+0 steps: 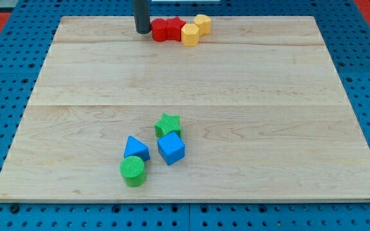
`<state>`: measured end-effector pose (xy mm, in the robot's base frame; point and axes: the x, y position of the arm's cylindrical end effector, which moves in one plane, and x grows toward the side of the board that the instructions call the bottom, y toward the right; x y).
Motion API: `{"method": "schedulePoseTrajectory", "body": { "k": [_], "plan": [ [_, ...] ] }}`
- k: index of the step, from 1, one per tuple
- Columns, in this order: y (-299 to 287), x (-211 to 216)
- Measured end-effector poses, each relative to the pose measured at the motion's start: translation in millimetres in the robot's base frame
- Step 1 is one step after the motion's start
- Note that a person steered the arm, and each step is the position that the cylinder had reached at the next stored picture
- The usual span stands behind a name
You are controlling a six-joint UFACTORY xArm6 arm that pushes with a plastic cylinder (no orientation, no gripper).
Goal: Adjust the blue blocks and green blocks into each other
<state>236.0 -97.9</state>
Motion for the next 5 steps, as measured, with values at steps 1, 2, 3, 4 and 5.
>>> {"method": "schedulePoseTrajectory", "body": {
  "k": [1, 2, 3, 4, 5],
  "plan": [
    [-53, 19],
    [-56, 26],
    [-57, 26],
    [-52, 31],
    [15, 78]
  ]
}}
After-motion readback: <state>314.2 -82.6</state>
